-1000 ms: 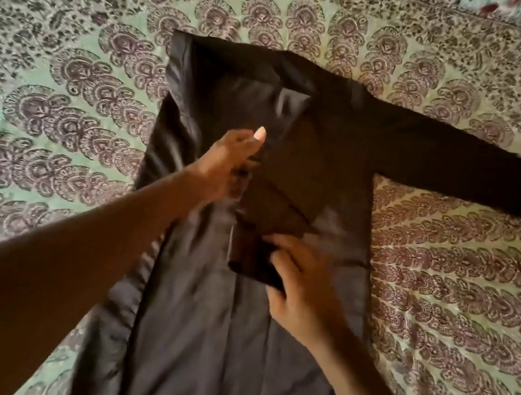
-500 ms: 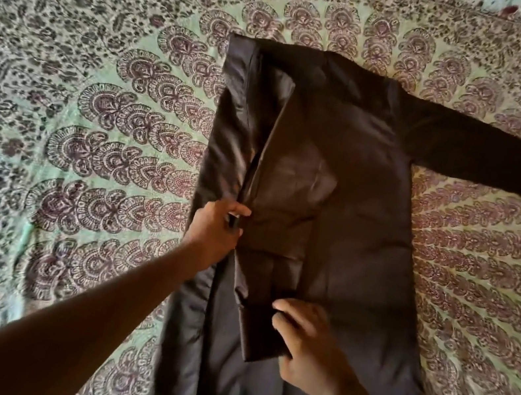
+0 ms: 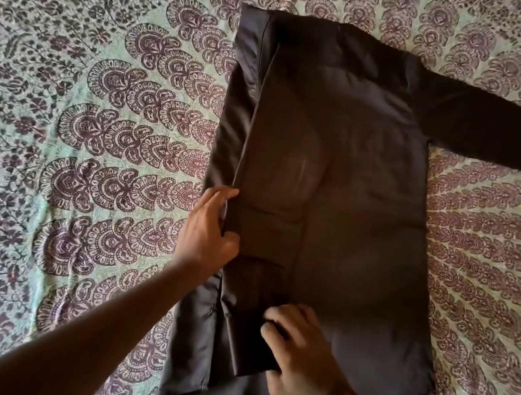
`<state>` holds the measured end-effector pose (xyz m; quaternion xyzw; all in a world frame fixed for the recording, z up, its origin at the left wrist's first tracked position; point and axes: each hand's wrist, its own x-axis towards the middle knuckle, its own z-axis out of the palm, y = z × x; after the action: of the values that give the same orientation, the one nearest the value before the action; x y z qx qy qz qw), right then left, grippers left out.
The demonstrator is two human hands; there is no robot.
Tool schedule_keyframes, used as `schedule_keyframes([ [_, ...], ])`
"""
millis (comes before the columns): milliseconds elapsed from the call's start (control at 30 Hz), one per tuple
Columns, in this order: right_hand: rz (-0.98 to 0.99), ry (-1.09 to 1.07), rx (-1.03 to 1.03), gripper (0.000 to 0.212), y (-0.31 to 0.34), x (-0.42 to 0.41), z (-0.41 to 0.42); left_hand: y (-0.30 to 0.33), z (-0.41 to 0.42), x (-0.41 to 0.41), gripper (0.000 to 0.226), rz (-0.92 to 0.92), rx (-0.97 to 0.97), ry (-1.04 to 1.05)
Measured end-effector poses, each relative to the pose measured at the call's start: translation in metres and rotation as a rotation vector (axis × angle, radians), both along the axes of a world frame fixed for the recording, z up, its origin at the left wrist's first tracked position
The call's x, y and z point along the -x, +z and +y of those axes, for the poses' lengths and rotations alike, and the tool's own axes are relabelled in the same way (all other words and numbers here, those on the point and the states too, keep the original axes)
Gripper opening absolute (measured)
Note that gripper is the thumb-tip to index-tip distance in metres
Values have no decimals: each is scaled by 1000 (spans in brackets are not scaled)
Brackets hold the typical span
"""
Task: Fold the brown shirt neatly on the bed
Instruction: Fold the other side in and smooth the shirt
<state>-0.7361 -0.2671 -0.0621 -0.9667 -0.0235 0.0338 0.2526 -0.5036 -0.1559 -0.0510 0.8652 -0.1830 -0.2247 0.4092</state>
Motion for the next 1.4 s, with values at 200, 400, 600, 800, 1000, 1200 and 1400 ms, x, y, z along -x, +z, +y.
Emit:
schedule_keyframes([
  [200,64,112,28,50,-2,8,11,-10,27,9,84,2,-107,-44],
  [400,187,153,62,57,-1,12,17,-16,33,12,85,11,-207,-143],
  [600,267,132,50,50,8,14,12,-25,38,13,82,-21,-198,-241],
  [800,157,76,28,42,-5,14,3,-29,42,18,83,-55,-198,-271],
  [1000,-151,-114,91,22,-13,-54,-15,-14,23,-7,68,-366,-210,-354],
  [1200,13,-261,260,61,-27,-149,-49,-10,-66,-116,80,-519,-420,-718],
  [1400,175,-318,304,76,-43,-151,-51,-10,-131,-199,108,-362,-532,-641],
])
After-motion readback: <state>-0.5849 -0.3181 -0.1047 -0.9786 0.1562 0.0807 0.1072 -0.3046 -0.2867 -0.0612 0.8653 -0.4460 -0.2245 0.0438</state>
